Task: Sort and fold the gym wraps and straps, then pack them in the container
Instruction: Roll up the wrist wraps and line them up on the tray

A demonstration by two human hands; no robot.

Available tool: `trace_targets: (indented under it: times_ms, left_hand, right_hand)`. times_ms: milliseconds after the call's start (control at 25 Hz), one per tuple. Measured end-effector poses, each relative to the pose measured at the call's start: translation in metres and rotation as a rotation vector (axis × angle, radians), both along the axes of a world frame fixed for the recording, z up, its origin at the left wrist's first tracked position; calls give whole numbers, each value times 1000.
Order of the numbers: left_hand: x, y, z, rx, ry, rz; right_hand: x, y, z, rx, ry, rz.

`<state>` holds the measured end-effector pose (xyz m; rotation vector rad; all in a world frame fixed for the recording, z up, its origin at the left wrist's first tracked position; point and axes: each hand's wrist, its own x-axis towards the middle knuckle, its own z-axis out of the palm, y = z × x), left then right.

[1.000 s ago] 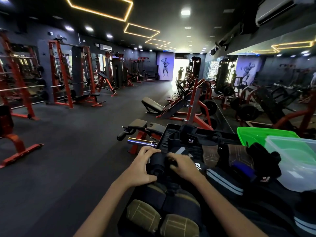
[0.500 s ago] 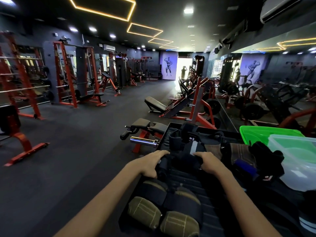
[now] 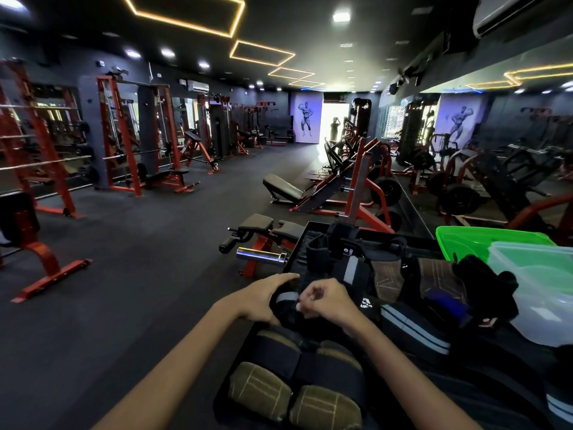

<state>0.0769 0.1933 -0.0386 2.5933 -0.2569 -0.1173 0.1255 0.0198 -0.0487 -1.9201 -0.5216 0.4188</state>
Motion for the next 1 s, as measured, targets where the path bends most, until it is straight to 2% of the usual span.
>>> trace_targets:
  times_ms: [40, 160, 280, 360, 480, 560, 640, 680, 760, 880, 1000]
  left_hand:
    - [1, 3, 2, 2, 21, 0]
    - [4, 5, 10, 76, 86, -19]
    - [8, 2, 11, 197, 140, -28]
    - [7, 2, 12, 129, 218, -27]
    - [-3, -2, 19, -183, 332, 43]
    - [-6, -7, 21, -208, 300, 78]
    - [-6, -14, 22, -230, 236, 99]
    - [-7, -19, 23, -259, 199, 116]
    - [-6, -29, 25, -324, 126, 161]
    - [-3, -50, 30, -282, -2, 199]
    - [0, -73, 35, -291, -1, 231]
  right_hand:
    - [-4, 3, -5, -53, 36, 32]
    - [-10, 10, -11, -259, -23, 102]
    - [-6, -1, 7, -213, 100, 178]
    - [4, -16, 21, -179, -19, 65]
    - [22, -37, 37, -204, -397, -252]
    - [33, -45, 34, -514, -517, -278]
    - [37, -49, 24, -854, -443, -141]
    - [35, -49, 20, -909, -378, -102]
    - [39, -49, 14, -732, -248, -144]
    - [39, -48, 20, -166, -72, -389]
    - [26, -56, 33, 279, 156, -430]
